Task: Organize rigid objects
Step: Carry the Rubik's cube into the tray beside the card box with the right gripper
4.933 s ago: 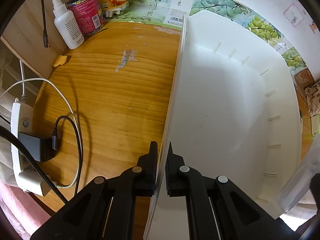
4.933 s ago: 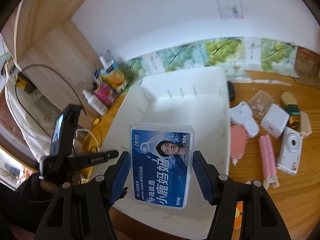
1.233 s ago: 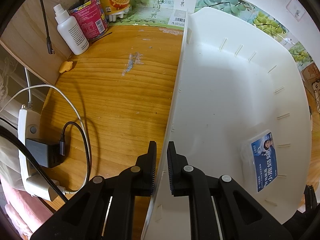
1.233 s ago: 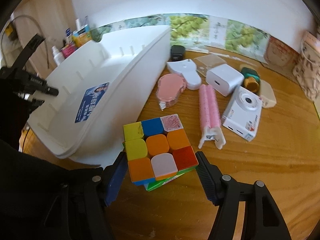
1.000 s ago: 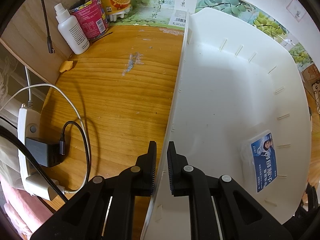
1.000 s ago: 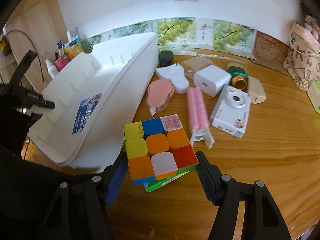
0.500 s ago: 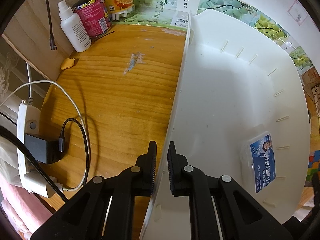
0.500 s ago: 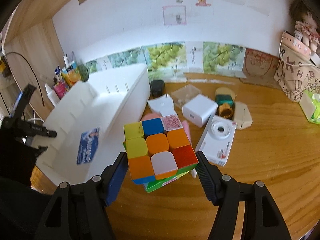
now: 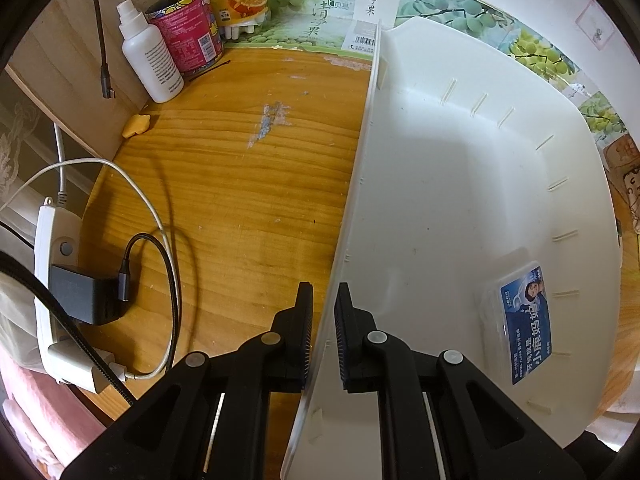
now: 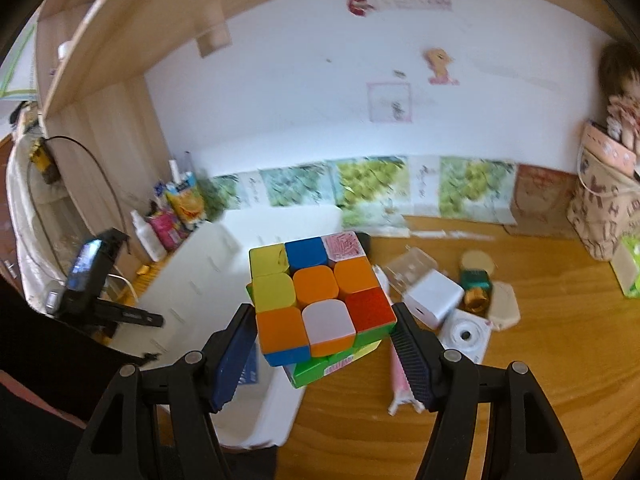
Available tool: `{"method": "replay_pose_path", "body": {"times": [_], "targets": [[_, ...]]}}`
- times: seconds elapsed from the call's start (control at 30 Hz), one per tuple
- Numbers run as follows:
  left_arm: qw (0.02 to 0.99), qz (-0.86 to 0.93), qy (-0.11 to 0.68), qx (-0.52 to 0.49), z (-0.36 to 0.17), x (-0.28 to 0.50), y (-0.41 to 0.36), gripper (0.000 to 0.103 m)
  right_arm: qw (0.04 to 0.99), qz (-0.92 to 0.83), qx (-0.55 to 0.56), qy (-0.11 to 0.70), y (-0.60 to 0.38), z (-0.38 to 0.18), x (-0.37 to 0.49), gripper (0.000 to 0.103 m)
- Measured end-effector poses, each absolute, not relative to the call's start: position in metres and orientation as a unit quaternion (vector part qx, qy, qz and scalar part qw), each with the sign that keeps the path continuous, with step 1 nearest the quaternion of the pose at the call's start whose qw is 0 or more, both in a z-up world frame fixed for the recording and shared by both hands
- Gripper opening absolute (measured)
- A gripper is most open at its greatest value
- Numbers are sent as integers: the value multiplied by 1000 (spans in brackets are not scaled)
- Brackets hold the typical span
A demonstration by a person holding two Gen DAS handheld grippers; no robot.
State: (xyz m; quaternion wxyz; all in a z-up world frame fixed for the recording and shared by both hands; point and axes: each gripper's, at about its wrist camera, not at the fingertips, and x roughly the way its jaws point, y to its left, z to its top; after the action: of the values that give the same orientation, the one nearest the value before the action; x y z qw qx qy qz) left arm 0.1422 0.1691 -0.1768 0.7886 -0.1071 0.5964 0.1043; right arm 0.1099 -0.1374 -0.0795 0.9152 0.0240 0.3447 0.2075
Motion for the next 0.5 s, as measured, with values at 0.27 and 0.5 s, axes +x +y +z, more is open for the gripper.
{"method": "replay_pose_path", "body": {"times": [0.27, 0.5], "targets": [[789, 104, 596, -108, -177, 142, 169, 13, 907, 252, 6, 338, -108, -70, 109, 60], [790, 107, 593, -115, -176, 140, 169, 13, 884, 306, -12, 354, -76, -79, 113, 56]]}}
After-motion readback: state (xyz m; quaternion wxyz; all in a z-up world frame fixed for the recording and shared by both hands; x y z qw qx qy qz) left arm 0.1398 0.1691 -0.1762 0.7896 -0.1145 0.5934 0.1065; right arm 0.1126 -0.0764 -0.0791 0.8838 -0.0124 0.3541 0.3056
